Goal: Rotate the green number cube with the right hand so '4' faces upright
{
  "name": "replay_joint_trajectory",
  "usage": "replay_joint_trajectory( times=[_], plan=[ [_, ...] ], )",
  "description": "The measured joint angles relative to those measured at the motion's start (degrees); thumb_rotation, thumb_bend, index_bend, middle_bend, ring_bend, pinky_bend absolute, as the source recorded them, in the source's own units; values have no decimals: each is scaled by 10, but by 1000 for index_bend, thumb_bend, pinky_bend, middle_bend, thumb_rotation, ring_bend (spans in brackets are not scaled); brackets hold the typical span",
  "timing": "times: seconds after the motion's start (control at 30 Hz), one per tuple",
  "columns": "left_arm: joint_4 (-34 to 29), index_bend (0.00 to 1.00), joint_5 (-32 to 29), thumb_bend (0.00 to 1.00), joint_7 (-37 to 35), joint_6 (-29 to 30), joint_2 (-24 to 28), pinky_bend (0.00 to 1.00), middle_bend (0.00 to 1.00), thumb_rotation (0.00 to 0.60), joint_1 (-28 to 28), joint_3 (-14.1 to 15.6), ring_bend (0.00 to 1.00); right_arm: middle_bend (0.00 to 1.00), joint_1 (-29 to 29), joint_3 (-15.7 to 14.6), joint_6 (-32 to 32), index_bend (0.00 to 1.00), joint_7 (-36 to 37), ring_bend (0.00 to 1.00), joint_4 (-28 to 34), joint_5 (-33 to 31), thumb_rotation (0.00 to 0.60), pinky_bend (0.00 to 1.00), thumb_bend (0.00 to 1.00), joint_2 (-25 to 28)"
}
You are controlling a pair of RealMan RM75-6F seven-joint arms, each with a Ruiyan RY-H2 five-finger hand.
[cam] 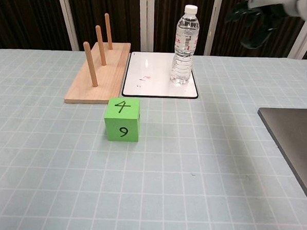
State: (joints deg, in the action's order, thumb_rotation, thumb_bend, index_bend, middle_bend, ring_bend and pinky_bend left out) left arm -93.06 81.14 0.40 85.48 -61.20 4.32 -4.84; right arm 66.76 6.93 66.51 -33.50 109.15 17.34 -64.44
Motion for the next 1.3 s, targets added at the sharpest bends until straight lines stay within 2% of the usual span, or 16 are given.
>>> replay_joint_trajectory(
  times=[0.13,0.23,0.37,0.5,0.57,0.67,0.83,0.97,1.17,1.3],
  plan=[
    [-2,115,1,307,12,0,-5,0,0,600,0,2,0,75,-56,-22,18,90,34,113,36,74,600,266,562,59],
    [-4,115,2,307,16,0,-7,0,0,600,0,3,0,74,-111,-44,51,90,71,113,55,155,600,248,561,83],
    [-4,115,2,307,18,-1,-8,0,0,600,0,4,0,74,-211,-87,133,90,131,99,63,302,600,135,562,99],
    [-5,115,7,307,17,2,-7,0,0,600,0,5,0,74,-327,-137,219,89,198,93,48,443,600,12,562,103],
    [-5,115,8,307,14,5,-6,0,0,600,-2,5,0,74,-388,-163,263,90,232,93,27,504,600,9,562,102],
    [-5,115,9,307,13,6,-6,0,0,600,-3,6,0,74,-452,-188,317,90,261,93,-18,565,600,10,562,94],
    [-4,115,13,307,11,9,-6,0,0,600,-4,7,0,74,-506,-211,340,90,262,88,-91,632,600,10,562,62],
    [-2,115,18,307,10,12,-7,0,0,600,-5,8,0,75,-523,-219,314,90,250,81,-125,658,600,4,550,40],
    [4,115,25,307,3,12,-5,0,0,600,-5,10,0,75,-529,-211,281,88,190,71,-134,664,600,0,506,23],
    [8,115,31,307,0,10,-5,0,0,600,-3,12,0,74,-535,-192,261,67,191,62,-139,661,600,0,458,15]
  ],
)
